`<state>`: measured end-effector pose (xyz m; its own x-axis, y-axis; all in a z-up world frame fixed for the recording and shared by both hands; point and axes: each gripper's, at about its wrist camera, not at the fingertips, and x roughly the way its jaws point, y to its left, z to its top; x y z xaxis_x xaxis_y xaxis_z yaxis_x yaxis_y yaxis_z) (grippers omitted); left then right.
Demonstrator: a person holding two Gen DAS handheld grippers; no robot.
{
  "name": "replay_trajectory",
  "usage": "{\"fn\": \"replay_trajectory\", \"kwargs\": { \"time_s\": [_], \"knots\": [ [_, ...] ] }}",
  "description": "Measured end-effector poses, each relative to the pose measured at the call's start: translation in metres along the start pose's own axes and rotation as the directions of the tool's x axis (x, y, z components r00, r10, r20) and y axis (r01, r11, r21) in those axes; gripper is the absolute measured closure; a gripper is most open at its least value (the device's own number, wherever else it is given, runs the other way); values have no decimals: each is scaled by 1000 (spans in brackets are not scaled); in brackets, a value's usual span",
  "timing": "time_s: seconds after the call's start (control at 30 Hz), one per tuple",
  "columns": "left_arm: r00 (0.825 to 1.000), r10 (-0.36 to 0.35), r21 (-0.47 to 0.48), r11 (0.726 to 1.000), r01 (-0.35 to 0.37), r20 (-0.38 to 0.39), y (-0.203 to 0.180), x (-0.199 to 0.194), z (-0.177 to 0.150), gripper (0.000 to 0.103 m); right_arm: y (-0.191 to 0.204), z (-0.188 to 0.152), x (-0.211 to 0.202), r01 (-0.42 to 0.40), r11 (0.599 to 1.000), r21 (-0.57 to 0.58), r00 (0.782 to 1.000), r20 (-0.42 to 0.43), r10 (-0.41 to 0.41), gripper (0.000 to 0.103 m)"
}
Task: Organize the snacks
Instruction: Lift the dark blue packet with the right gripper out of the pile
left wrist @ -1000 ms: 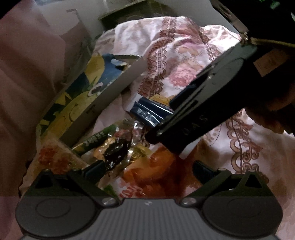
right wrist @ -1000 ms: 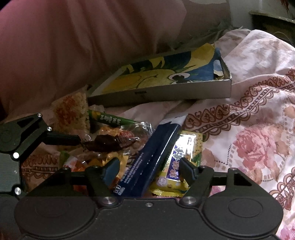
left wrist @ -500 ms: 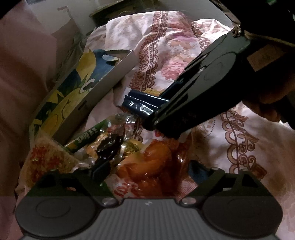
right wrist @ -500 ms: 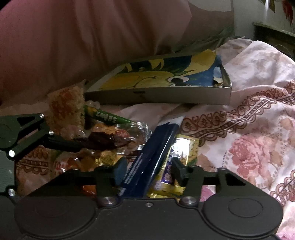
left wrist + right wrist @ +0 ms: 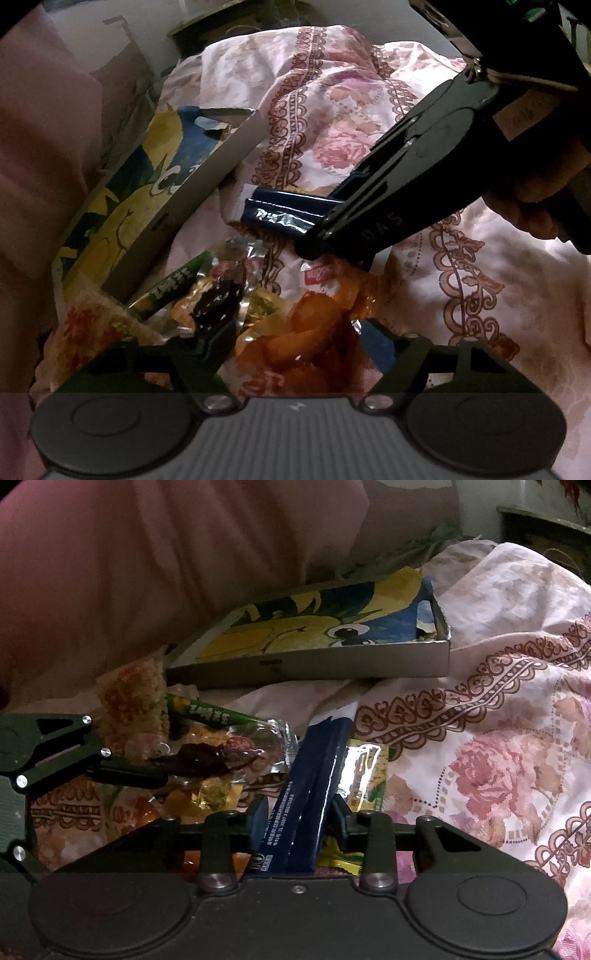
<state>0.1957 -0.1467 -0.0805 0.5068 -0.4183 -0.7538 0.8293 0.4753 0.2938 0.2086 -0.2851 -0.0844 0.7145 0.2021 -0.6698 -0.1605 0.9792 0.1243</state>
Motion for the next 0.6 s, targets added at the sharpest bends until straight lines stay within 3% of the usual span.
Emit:
{"fn": "replay_trajectory", "kwargs": {
  "time_s": [0.3, 0.6],
  "knots": [
    [998, -32, 53, 998, 35, -59, -4, 13, 2, 16, -5, 1, 0, -5, 1000, 7, 1000, 3, 5, 64],
    [996, 5, 68, 998, 1, -84, -8, 16, -1, 15, -2, -1, 2, -1, 1000, -21, 1000, 13, 1, 62]
  ]
}}
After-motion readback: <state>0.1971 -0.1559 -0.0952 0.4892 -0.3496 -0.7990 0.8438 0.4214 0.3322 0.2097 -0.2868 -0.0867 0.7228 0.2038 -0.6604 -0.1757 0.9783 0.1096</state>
